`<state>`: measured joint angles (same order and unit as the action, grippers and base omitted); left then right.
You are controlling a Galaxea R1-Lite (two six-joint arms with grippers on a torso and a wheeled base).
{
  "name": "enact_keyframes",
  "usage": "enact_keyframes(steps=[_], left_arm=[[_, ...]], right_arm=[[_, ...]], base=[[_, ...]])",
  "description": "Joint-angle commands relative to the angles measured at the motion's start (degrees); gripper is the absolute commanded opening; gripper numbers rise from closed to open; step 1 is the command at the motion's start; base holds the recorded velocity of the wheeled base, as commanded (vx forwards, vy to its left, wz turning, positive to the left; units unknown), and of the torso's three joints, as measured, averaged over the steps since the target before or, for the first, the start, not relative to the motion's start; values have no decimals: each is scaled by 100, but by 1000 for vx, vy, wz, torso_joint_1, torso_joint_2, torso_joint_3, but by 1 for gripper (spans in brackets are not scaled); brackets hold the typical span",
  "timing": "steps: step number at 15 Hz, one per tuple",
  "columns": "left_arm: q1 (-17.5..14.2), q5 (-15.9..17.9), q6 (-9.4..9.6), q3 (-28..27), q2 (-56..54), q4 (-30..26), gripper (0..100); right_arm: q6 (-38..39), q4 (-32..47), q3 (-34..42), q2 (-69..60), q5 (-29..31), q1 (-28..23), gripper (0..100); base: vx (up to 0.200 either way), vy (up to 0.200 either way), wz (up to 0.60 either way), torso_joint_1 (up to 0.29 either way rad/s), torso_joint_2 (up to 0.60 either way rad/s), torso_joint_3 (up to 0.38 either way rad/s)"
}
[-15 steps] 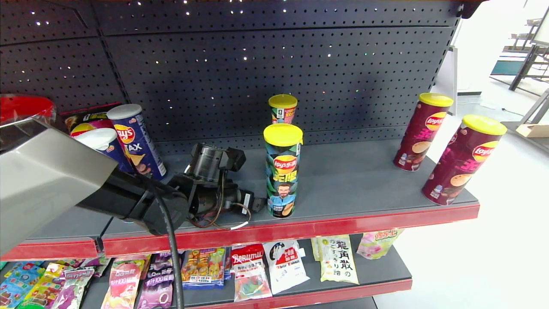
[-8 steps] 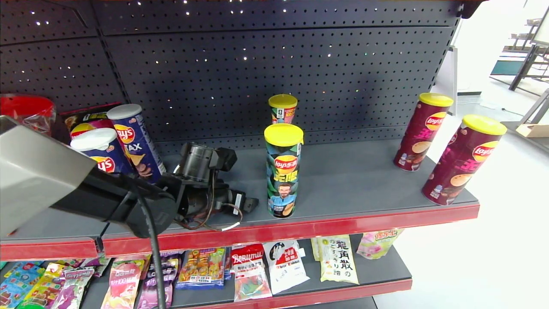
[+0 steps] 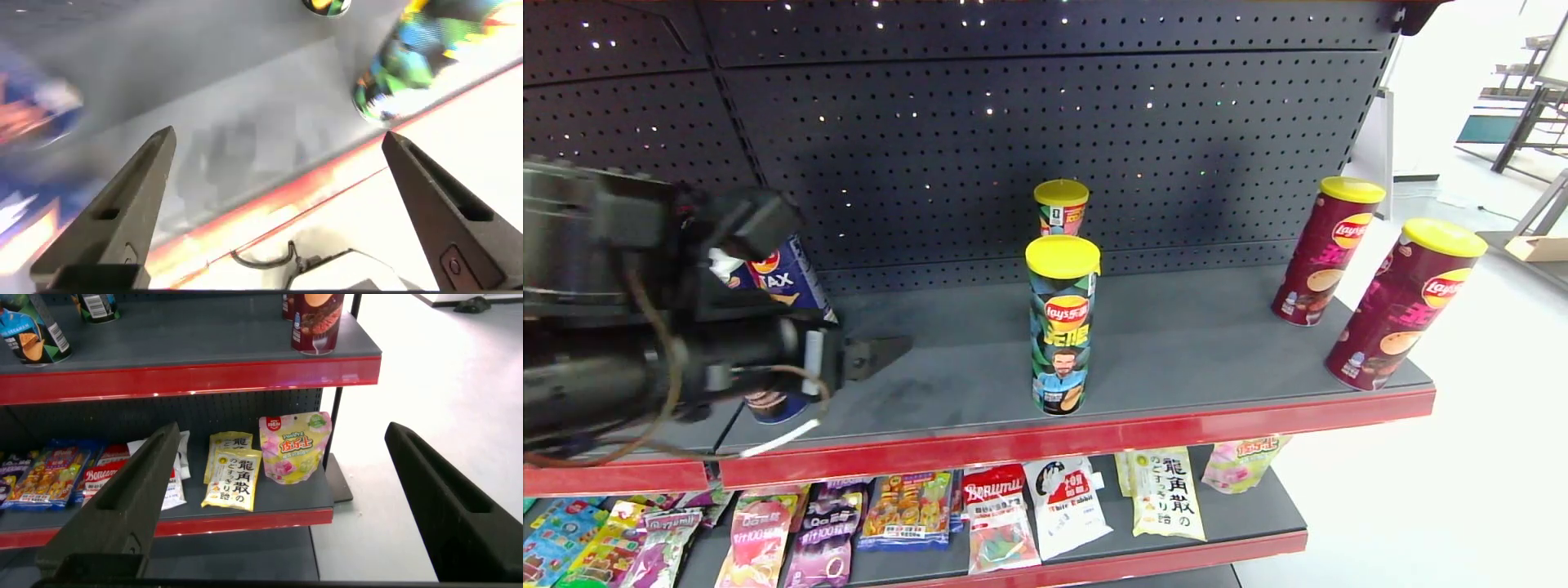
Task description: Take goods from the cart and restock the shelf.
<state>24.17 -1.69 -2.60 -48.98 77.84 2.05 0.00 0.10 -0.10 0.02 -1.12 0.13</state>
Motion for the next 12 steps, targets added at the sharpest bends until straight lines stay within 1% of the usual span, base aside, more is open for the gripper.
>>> enact_keyframes(steps=[1, 2, 3, 4, 5, 6, 7, 8, 9, 10, 11, 12], left_arm=[[-1213, 539, 93, 741, -3117, -1374, 100], [-1626, 750, 93, 1005, -3793, -1646, 100], [-1758, 776, 101, 1409, -4567, -2015, 100], [-1758, 776, 101, 1444, -4620, -2042, 100], [-1767, 670, 268, 2121, -5815, -2569, 100], [-1785, 310, 277, 2428, -6184, -2648, 100], [-1785, -156, 277, 2631, -6360, -2657, 100], [-1785, -833, 277, 3026, -6500, -2631, 100], [-1776, -868, 277, 3272, -6711, -2595, 100], [-1723, -692, 286, 3624, -7212, -2411, 100], [-1714, -560, 5, 4072, -7239, -1840, 100], [-1714, -340, -523, 4591, -7239, -521, 100]], right_arm=[[0, -1, 1, -2, -2, 4, 100], [0, -1, 1, -2, -2, 4, 100], [0, -1, 1, -2, -2, 4, 100], [0, -1, 1, -2, -2, 4, 100], [0, -1, 1, -2, -2, -5, 100], [0, -1, 1, -2, -2, -5, 100], [0, -1, 1, -2, -2, -5, 100], [0, -1, 1, -2, -2, 4, 100], [0, -1, 1, -2, -2, 4, 100], [0, -1, 1, -2, -2, 4, 100], [0, -1, 1, -2, -2, 4, 100], [0, -1, 1, -2, -2, -5, 100]], base=[[0, 0, 0, 0, 0, 0], [0, 0, 0, 0, 0, 0], [0, 0, 0, 0, 0, 0], [0, 0, 0, 0, 0, 0], [0, 0, 0, 0, 0, 0], [0, 0, 0, 0, 0, 0], [0, 0, 0, 0, 0, 0], [0, 0, 0, 0, 0, 0], [0, 0, 0, 0, 0, 0], [0, 0, 0, 0, 0, 0], [0, 0, 0, 0, 0, 0], [0, 0, 0, 0, 0, 0]])
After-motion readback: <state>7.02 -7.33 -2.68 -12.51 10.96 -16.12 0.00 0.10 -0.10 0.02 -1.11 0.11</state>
